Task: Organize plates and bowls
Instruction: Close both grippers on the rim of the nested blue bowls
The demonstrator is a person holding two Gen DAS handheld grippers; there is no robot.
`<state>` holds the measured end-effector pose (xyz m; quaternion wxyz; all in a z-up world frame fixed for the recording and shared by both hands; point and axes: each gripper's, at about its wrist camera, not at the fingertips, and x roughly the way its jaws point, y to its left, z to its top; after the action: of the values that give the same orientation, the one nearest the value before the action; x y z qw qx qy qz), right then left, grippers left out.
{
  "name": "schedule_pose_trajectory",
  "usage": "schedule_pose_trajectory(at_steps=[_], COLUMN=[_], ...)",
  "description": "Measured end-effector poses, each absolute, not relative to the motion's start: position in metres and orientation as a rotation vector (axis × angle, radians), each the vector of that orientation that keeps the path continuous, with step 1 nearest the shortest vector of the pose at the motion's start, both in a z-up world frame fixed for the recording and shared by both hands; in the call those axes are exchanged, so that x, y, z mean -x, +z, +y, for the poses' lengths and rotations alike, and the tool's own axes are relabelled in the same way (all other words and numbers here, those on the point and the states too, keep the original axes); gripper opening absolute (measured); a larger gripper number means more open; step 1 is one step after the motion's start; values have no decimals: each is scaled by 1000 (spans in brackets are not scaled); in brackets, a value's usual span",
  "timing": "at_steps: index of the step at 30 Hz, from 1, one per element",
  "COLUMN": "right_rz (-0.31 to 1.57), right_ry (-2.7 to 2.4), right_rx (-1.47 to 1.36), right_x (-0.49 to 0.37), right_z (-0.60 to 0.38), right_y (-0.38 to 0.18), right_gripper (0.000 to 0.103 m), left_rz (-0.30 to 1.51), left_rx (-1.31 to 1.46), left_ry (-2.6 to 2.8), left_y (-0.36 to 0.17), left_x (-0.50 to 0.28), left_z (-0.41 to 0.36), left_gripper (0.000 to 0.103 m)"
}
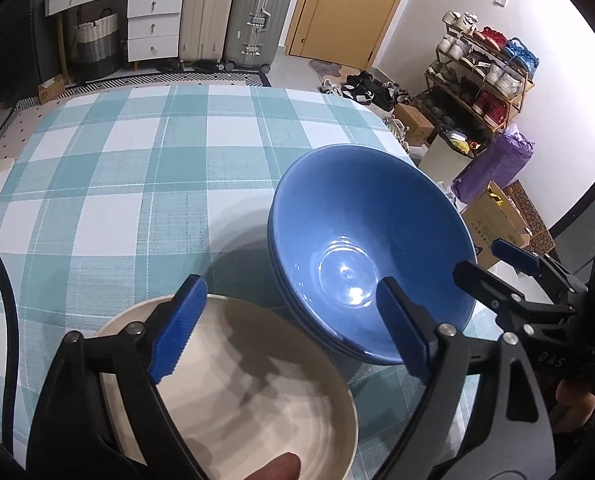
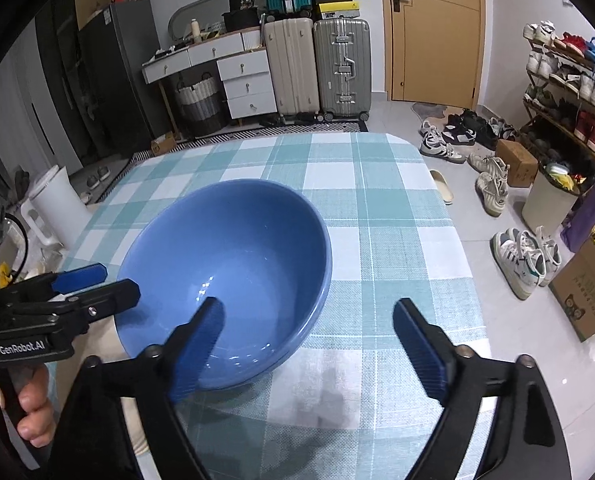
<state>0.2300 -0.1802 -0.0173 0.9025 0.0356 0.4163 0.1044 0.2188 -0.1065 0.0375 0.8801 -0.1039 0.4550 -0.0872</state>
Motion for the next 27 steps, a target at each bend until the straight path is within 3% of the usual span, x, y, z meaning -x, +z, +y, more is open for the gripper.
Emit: schedule_pose_trajectory(at_steps=[2,4,18,21,27], right_rz=[852,846,866,866,893], right_ry=[203,199,235,242,273], right_rx=[-73,-82,-239,-257,-279], right_x=[-229,-229,-239,-240,-244], right_z=[-181,-182,-195,-197,-195], right_y=[-18,-20,-41,-44,-50], right_gripper=[100,100,100,99,72], left_rz=[951,946,976,981,976], left_rx=[220,224,312,316,318], left_ry=[-182,-180,-156,-166,-211], left_y=[35,34,11,7,5], left_x=[-221,-223,-241,-245,-244], left_z=[-108,-109,-105,-106,-111], left_gripper=[94,102,102,93,63])
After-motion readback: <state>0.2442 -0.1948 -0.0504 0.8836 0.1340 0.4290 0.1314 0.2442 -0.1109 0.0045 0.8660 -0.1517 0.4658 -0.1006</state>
